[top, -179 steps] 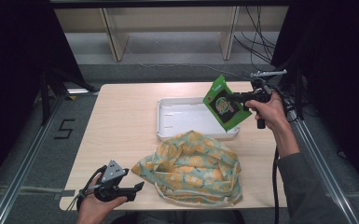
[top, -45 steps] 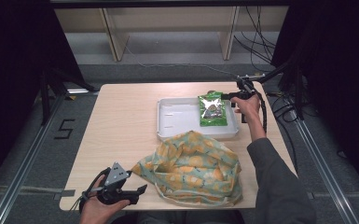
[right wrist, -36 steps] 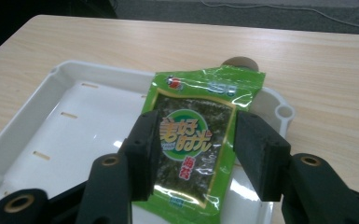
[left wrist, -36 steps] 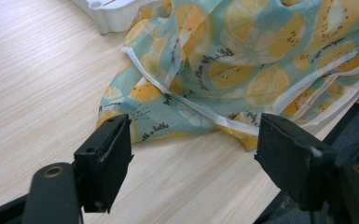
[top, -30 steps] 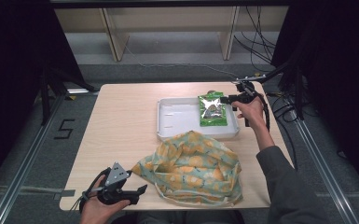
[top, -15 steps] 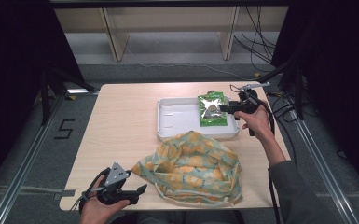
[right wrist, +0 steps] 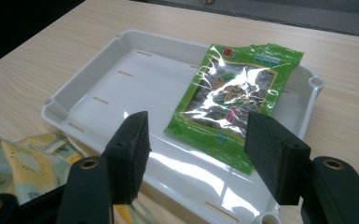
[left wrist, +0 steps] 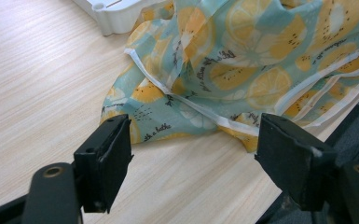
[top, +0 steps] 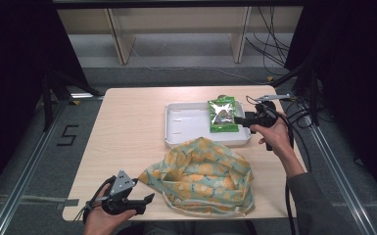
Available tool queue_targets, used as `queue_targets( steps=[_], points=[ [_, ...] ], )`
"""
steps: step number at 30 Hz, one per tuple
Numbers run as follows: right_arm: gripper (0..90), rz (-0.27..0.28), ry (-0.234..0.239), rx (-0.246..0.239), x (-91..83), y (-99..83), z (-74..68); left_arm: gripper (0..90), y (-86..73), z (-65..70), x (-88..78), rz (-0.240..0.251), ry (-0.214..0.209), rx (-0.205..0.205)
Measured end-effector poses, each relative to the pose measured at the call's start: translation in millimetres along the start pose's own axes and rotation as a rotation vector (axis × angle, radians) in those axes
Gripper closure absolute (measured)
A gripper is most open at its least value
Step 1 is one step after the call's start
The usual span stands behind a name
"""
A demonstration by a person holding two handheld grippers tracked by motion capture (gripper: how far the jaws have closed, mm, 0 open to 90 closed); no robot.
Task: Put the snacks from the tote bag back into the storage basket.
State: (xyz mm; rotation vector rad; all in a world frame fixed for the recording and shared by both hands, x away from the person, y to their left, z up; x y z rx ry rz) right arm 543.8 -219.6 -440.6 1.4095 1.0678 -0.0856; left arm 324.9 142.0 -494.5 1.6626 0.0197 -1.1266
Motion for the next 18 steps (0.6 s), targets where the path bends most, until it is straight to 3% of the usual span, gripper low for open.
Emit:
queue_targets(
  steps=[1,2,5,8,14,15,18],
  points=[
    [40.9,0.0,0.0,0.0,0.0,0.0,0.0,25.9,0.1,0.2,-0.1,0.0,0.0,-0.003],
    [39.9,-0.001,0.002,-0.019,-1.8,-1.6,-0.6,25.9,-1.2,-1.8,-1.8,-0.023,-0.001,0.024],
    [38.7,0.017,-0.001,-0.005,-4.5,-2.7,-4.3,25.9,-1.3,-2.1,-2.3,-0.027,-0.002,0.029],
    [38.2,0.013,-0.009,-0.017,-7.1,-6.8,-6.2,25.9,-0.7,-0.8,-0.9,-0.011,0.002,-0.006],
    [37.2,-0.013,0.0,-0.012,-12.0,-18.0,-13.7,25.8,-0.6,-0.7,-0.7,-0.008,0.003,-0.009],
    [37.1,-0.001,-0.016,-0.048,-12.9,-18.2,-10.8,25.8,-1.4,-1.3,-1.9,-0.022,-0.003,0.01],
    [36.8,-0.003,-0.006,-0.037,-15.5,-20.7,-12.8,25.8,-1.2,-2.5,-2.5,-0.026,-0.001,0.032]
  ],
)
Point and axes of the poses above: each handheld gripper's, and its own axes: x roughly forward along the jaws, y roughly out of its top, z roughly to its right, the point moved 7 cm from there along x, roughly forward along the jaws, and after that the axes turned 3 degrees about -z, right-handed, at the moved point
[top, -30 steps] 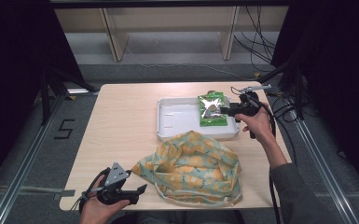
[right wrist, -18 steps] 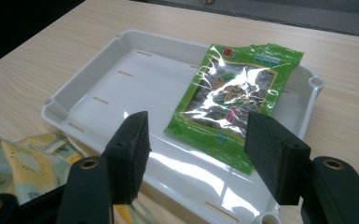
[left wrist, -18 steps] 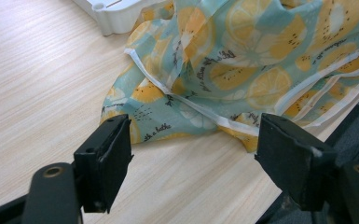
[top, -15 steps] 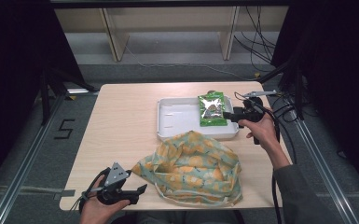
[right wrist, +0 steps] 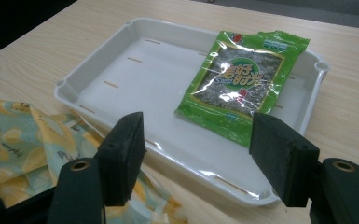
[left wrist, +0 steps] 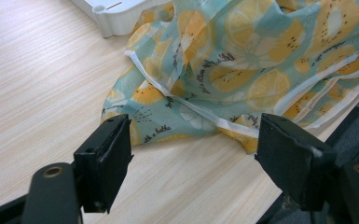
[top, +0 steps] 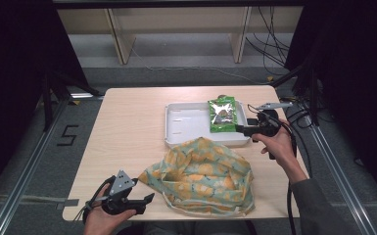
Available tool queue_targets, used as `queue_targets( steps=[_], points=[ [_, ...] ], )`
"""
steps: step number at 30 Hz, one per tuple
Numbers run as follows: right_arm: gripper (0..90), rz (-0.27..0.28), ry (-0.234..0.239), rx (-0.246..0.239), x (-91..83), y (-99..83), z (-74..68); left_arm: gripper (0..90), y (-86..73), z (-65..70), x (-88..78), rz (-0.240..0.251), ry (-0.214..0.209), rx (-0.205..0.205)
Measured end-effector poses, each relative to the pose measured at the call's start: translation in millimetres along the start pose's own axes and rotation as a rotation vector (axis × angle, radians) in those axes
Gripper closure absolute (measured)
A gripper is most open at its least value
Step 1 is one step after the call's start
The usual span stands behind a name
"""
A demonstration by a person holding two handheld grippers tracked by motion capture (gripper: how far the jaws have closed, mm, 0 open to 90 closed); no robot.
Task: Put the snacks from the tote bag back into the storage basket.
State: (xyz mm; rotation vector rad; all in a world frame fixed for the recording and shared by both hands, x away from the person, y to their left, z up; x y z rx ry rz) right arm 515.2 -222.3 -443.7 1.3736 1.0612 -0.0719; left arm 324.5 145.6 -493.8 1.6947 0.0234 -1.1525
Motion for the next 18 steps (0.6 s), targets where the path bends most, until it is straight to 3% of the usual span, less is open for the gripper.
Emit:
queue_targets(
  steps=[2,3,4,7,9,11,12,15,16,17,18],
  points=[
    [36.8,0.009,0.004,0.009,-1.0,-2.6,-3.9,25.8,0.2,0.5,0.6,0.004,0.0,-0.006],
    [36.8,-0.012,0.003,0.03,-2.9,-5.3,-6.4,25.9,0.2,0.8,0.9,0.005,0.0,-0.009],
    [36.8,0.015,-0.001,0.004,-1.6,-5.4,-5.8,25.8,0.2,0.8,1.0,0.005,0.0,-0.01],
    [36.7,0.002,0.009,0.015,-4.8,-9.7,-10.1,25.8,0.1,0.8,1.0,0.006,0.0,-0.009],
    [36.5,0.022,0.013,0.005,-6.6,-13.0,-12.2,25.8,1.1,2.7,2.5,0.027,-0.001,-0.049],
    [36.5,0.008,0.015,0.013,-8.3,-15.3,-13.6,25.8,-0.4,-0.2,0.3,0.001,0.0,-0.004],
    [36.5,0.02,0.016,-0.008,-8.2,-16.0,-12.4,25.8,-0.3,0.0,0.5,0.003,0.0,-0.009],
    [36.4,0.008,0.016,0.024,-10.7,-21.1,-15.8,25.7,-0.3,1.6,1.2,0.006,-0.002,-0.027],
    [36.3,0.0,0.009,-0.01,-11.4,-23.1,-12.5,25.5,0.1,0.5,0.7,0.005,0.001,-0.006],
    [36.3,0.007,0.006,-0.014,-11.9,-23.5,-12.0,25.4,-0.1,0.9,0.9,0.005,0.0,-0.017],
    [36.3,0.009,0.015,0.018,-12.4,-24.2,-15.1,25.0,-0.1,0.9,0.9,0.005,0.0,-0.017]
  ],
)
Point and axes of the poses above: each handheld gripper's, and its own axes: x roughly forward along the jaws, y roughly out of its top, z roughly to its right, the point moved 7 cm from there along x, roughly forward along the jaws, and after that the axes turned 3 degrees about -z, right-handed, at the moved point
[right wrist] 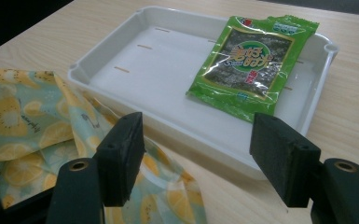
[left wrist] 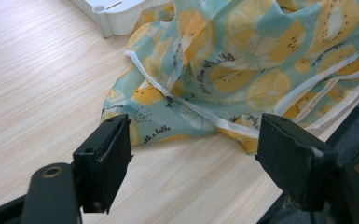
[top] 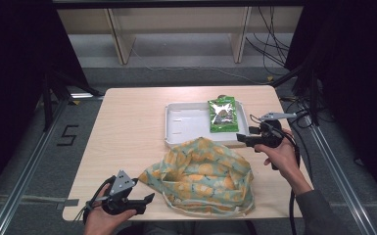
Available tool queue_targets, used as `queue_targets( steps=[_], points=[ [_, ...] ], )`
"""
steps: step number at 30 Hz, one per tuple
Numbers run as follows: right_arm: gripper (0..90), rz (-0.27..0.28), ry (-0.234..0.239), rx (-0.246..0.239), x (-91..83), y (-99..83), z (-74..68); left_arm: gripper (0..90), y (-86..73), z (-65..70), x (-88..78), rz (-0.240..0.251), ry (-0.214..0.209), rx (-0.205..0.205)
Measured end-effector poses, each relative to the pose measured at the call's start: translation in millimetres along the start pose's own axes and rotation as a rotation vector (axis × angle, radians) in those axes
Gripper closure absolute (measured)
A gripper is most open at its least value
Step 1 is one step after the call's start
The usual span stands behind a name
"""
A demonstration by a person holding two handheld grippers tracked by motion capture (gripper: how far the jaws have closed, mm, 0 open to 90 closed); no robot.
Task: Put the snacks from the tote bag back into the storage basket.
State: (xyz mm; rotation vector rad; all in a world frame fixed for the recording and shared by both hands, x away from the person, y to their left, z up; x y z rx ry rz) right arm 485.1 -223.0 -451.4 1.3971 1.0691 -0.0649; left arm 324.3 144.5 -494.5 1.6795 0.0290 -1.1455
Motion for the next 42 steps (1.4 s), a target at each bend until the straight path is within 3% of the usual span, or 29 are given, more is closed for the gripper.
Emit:
queue_targets(
  steps=[5,6,7,10,12,15,17,18,20,22,23,26,27,30,31,32,34,35,36,37,40,41,42],
  points=[
    [36.1,0.006,0.001,-0.025,-5.0,-1.0,-0.3,24.7,0.1,-1.1,-1.3,-0.006,0.0,0.01],
    [36.1,0.02,0.011,-0.028,-6.9,-2.4,-3.0,24.7,1.0,-0.3,-0.1,0.011,0.005,-0.012],
    [36.1,0.02,0.008,-0.008,-8.1,-4.5,-5.8,24.6,0.1,-1.0,-1.2,-0.003,0.002,0.004],
    [36.2,0.028,0.013,-0.037,-10.0,-8.4,-6.3,24.6,0.1,-1.0,-1.4,-0.004,0.003,0.003],
    [36.1,0.022,0.018,-0.01,-14.1,-16.0,-9.9,24.6,0.1,-1.6,-1.5,-0.005,0.007,0.008],
    [36.0,0.012,0.021,0.004,-17.9,-21.4,-10.7,24.6,0.9,-0.2,-0.1,0.01,0.01,-0.019],
    [35.9,0.024,0.019,0.001,-18.2,-21.9,-10.1,24.6,0.8,0.0,-0.1,0.011,0.01,-0.023],
    [35.8,0.029,0.009,-0.022,-19.6,-22.5,-7.4,24.6,0.7,0.1,0.4,0.012,0.009,-0.028],
    [35.6,0.017,0.017,0.011,-22.9,-25.1,-8.8,24.6,0.7,0.1,0.4,0.013,0.01,-0.026],
    [35.4,0.041,0.013,-0.007,-24.1,-25.9,-6.2,24.6,0.6,0.3,0.1,0.011,0.009,-0.027],
    [35.2,0.033,0.021,0.025,-27.8,-29.5,-8.9,24.6,0.6,0.3,0.2,0.011,0.009,-0.025],
    [35.2,0.048,0.025,0.029,-33.5,-33.0,-9.4,24.6,0.9,0.8,0.5,0.014,0.006,-0.031],
    [35.2,0.042,0.017,0.022,-35.9,-35.0,-8.4,24.6,0.2,-0.2,-0.3,0.003,0.006,-0.008],
    [35.1,0.043,0.022,0.042,-41.6,-40.2,-9.3,24.6,-0.2,-0.6,-1.0,-0.004,0.007,0.005],
    [35.1,0.043,0.022,0.042,-41.6,-40.2,-9.3,24.6,1.6,1.7,1.2,0.025,0.006,-0.029],
    [35.2,0.033,0.018,0.036,-43.5,-42.8,-8.6,24.6,1.4,2.2,1.6,0.027,0.005,-0.038],
    [35.2,0.052,0.025,0.003,-45.0,-45.4,-6.6,24.6,1.8,1.3,1.3,0.027,0.008,-0.02],
    [35.2,0.031,0.027,0.036,-48.1,-50.7,-10.6,24.6,1.9,1.4,1.2,0.027,0.007,-0.022],
    [35.2,0.031,0.027,0.036,-48.1,-50.7,-10.6,24.6,1.9,1.4,1.2,0.027,0.007,-0.022],
    [35.2,0.047,0.033,0.04,-48.7,-53.1,-11.8,24.4,-0.5,0.2,-0.4,-0.004,0.003,-0.006],
    [35.2,0.042,0.036,0.038,-51.3,-55.7,-13.0,24.4,-0.3,0.4,-0.3,-0.001,0.004,-0.011],
    [35.2,0.047,0.029,0.007,-52.2,-56.2,-10.9,24.3,-0.2,-0.4,-0.7,-0.003,0.005,0.002],
    [35.2,0.05,0.038,0.027,-52.8,-57.1,-13.2,24.3,0.0,-0.9,-0.8,-0.003,0.006,0.011]
  ],
)
Point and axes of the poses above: each handheld gripper's, and its own axes: x roughly forward along the jaws, y roughly out of its top, z roughly to its right, the point moved 7 cm from there along x, roughly forward along the jaws, and after that the axes turned 3 degrees about -z, right-handed, at the moved point
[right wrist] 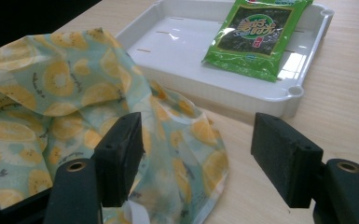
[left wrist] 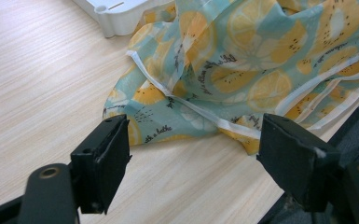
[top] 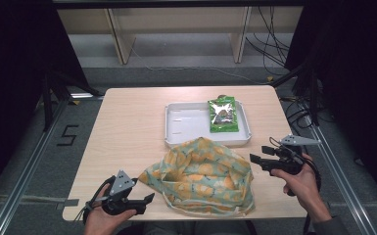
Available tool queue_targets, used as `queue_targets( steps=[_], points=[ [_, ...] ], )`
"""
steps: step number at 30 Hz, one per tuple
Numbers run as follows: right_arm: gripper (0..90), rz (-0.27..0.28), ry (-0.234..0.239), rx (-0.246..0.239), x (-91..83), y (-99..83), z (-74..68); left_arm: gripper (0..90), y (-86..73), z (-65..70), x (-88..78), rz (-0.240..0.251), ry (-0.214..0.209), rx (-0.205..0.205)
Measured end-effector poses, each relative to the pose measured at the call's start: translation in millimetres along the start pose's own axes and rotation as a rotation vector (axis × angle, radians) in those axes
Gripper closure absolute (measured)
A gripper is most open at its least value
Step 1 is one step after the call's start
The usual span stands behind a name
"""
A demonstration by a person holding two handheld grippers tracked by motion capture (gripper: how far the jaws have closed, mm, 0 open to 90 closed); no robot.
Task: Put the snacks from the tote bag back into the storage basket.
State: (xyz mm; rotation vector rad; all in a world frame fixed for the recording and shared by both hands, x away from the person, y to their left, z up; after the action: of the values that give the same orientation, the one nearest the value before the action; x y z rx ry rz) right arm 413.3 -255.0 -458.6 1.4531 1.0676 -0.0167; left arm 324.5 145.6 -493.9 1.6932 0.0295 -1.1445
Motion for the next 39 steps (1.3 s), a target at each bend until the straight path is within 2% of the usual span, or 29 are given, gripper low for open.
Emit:
queue_targets(
  steps=[1,2,3,4,5,6,8,9,10,11,12,14,16,18,19,20,22,23,24,25,26,31,32,33,34,35,36,39],
  points=[
    [35.2,0.002,0.002,0.001,-0.5,-1.4,-1.9,24.3,0.0,0.2,0.1,0.0,0.0,-0.002],
    [35.1,-0.019,0.003,0.011,-2.5,-4.7,-4.8,24.2,-0.3,1.5,0.7,0.002,-0.004,-0.025],
    [35.1,-0.019,0.003,0.011,-2.5,-4.7,-4.8,24.2,-0.2,0.9,0.4,0.001,-0.002,-0.015],
    [35.1,-0.01,0.004,0.011,-1.3,-5.2,-5.9,24.2,-0.4,1.4,0.5,0.002,-0.003,-0.023],
    [34.8,0.0,-0.015,-0.039,-2.8,-5.3,-3.9,24.1,-0.2,0.8,0.2,0.0,-0.002,-0.012],
    [34.8,0.0,-0.015,-0.039,-2.8,-5.3,-3.9,24.1,0.0,0.0,-0.2,-0.001,-0.001,0.001],
    [34.6,-0.004,0.011,-0.025,-3.8,-6.8,-6.8,24.1,0.0,0.1,-0.2,0.0,-0.002,-0.002],
    [34.0,0.001,-0.013,-0.034,-4.8,-7.0,-5.3,24.1,-0.1,0.1,-0.2,-0.001,-0.002,-0.002],
    [33.8,-0.001,-0.005,-0.037,-5.5,-7.4,-5.7,24.1,-0.1,0.2,-0.1,-0.001,-0.003,-0.001],
    [33.5,-0.006,-0.001,-0.009,-7.2,-10.0,-9.1,24.1,0.0,1.4,0.5,0.004,-0.008,-0.02],
    [33.5,-0.006,-0.001,-0.009,-7.2,-10.0,-9.1,24.1,0.0,1.4,0.5,0.004,-0.008,-0.02],
    [33.3,-0.016,0.003,-0.003,-9.8,-13.1,-10.6,24.1,2.0,3.0,2.3,0.033,-0.007,-0.039],
    [33.0,-0.009,0.008,-0.011,-10.6,-14.6,-11.3,24.1,2.0,2.7,1.9,0.029,-0.004,-0.034],
    [33.0,-0.026,0.002,0.005,-12.3,-16.7,-12.3,24.1,1.9,2.7,2.0,0.029,-0.004,-0.035],
    [32.8,-0.001,0.004,-0.027,-11.4,-16.3,-10.2,24.1,0.0,0.3,-0.1,-0.003,-0.003,0.001],
    [32.3,0.006,-0.001,-0.015,-11.9,-17.9,-11.3,24.1,-0.3,1.5,0.5,0.002,-0.005,-0.024],
    [32.3,0.001,0.01,-0.033,-13.0,-18.8,-10.6,24.1,-0.1,1.1,0.5,0.002,-0.005,-0.018],
    [32.4,-0.026,0.014,0.011,-14.9,-22.6,-15.2,24.1,0.0,0.2,0.0,0.0,-0.002,-0.002],
    [32.4,-0.026,0.014,0.011,-14.9,-22.6,-15.2,24.1,0.0,0.2,0.0,0.0,-0.002,-0.002],
    [32.4,-0.01,0.006,-0.029,-14.9,-22.4,-12.5,24.1,0.0,0.2,0.1,0.0,-0.002,-0.003],
    [32.3,-0.027,0.02,-0.016,-15.7,-25.1,-13.9,24.1,-0.2,1.5,0.8,0.003,-0.005,-0.025],
    [32.3,-0.013,0.021,0.01,-16.6,-28.2,-15.5,24.1,-0.1,1.0,0.8,0.003,0.0,-0.02],
    [32.3,-0.012,0.009,-0.029,-16.2,-28.8,-11.9,24.1,-0.2,1.5,1.0,0.003,-0.004,-0.026],
    [32.4,-0.028,0.028,-0.006,-17.2,-30.6,-13.7,24.1,-0.1,1.0,0.7,0.002,-0.002,-0.019],
    [32.4,-0.027,0.024,-0.006,-17.9,-32.5,-13.1,24.1,0.1,0.1,0.2,-0.001,0.0,-0.001],
    [32.4,-0.027,0.024,-0.006,-17.9,-32.5,-13.1,24.1,-0.2,1.3,0.7,0.003,-0.002,-0.024],
    [32.3,-0.021,0.022,0.014,-19.2,-34.3,-15.0,24.1,-0.3,1.4,0.7,0.001,-0.003,-0.023],
    [32.4,-0.033,0.019,0.013,-20.6,-37.1,-15.1,24.1,-0.3,1.3,0.6,0.001,-0.003,-0.022]
  ],
)
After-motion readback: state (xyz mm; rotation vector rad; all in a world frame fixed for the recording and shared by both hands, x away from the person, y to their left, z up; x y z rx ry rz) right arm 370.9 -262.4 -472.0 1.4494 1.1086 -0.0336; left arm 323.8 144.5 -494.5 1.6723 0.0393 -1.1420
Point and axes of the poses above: each handheld gripper's, and its own axes: x roughly forward along the jaws, y roughly out of its top, z roughly to its right, the point moved 7 cm from there along x, roughly forward along the jaws, and after that the axes turned 3 degrees about -z, right-handed, at the moved point
